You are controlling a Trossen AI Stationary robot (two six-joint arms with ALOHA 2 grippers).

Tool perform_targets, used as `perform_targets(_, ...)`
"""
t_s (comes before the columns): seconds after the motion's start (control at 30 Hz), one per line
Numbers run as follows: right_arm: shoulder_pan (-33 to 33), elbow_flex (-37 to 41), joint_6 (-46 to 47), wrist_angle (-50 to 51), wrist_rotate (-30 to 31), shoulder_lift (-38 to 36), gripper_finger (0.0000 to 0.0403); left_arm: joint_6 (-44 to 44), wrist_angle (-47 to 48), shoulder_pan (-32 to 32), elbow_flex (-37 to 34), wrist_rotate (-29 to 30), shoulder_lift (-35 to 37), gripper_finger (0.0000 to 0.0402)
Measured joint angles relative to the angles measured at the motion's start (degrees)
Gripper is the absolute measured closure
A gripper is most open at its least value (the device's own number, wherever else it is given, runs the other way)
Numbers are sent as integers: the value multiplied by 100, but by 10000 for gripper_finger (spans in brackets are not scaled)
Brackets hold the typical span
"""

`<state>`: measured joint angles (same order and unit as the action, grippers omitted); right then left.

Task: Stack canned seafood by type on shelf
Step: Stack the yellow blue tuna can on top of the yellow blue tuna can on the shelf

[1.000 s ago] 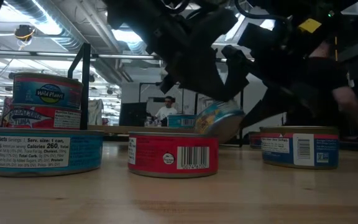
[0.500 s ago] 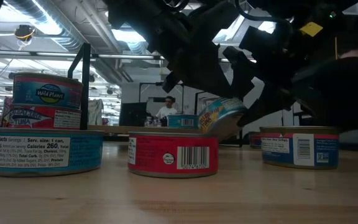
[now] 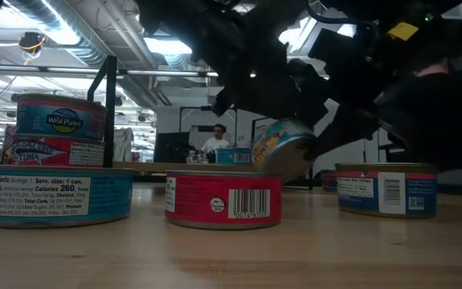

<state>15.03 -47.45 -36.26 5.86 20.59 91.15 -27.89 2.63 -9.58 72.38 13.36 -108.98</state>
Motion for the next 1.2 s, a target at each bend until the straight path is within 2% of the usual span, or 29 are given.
perform_targets(0.27, -9, -256, -162, 41, 411, 0, 270, 534, 573, -2, 0, -82, 841, 266)
perform_targets(0.5, -9, -616, -773, 57, 996, 0, 253, 713, 973, 0, 0, 32, 1593, 274)
perform_targets(0.67, -147, -884, -1224, 51, 1298, 0, 258, 995, 1045, 4, 0, 130, 2012, 274)
perform_targets(0.97, -1015, -1092, -1374, -103, 1233, -2, 257, 1196, 1046, 38, -2, 303, 2246, 274)
perform_targets(1.2, -1683, -1094, -1370, -269, 220, -2, 259, 1330, 1054, 87, -2, 334, 2243, 274)
